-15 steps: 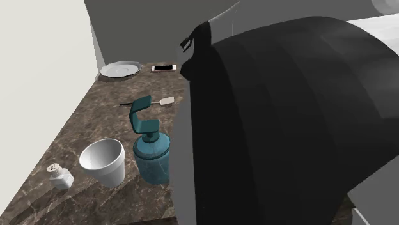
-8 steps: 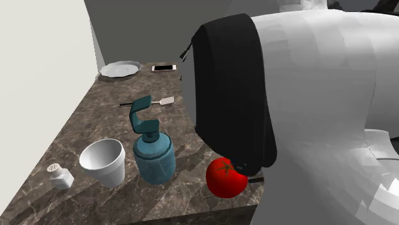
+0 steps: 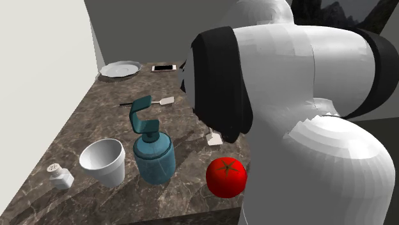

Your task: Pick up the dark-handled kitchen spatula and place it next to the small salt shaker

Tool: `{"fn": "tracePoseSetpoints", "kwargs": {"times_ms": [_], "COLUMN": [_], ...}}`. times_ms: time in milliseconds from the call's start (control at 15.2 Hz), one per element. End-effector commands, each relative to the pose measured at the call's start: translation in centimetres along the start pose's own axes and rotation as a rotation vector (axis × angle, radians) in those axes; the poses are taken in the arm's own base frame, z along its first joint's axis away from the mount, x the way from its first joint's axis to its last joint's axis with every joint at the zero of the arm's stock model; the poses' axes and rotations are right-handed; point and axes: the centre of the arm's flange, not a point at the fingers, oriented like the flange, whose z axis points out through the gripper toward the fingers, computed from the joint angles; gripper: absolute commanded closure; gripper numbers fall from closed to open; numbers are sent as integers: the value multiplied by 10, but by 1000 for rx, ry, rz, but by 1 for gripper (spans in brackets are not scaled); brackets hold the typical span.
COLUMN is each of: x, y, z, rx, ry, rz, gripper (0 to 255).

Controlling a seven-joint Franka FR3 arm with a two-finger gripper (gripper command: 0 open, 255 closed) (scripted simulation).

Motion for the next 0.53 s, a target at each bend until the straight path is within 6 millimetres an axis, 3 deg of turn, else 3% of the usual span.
{"fn": "tracePoseSetpoints", "kwargs": {"times_ms": [0, 66, 462], "x": [0, 0, 0], "y": [0, 0, 0], "z": [11, 19, 19], "rx": [0, 0, 0], "ry": [1, 1, 1], "rz": [0, 0, 0], "gripper": [0, 0, 0]}}
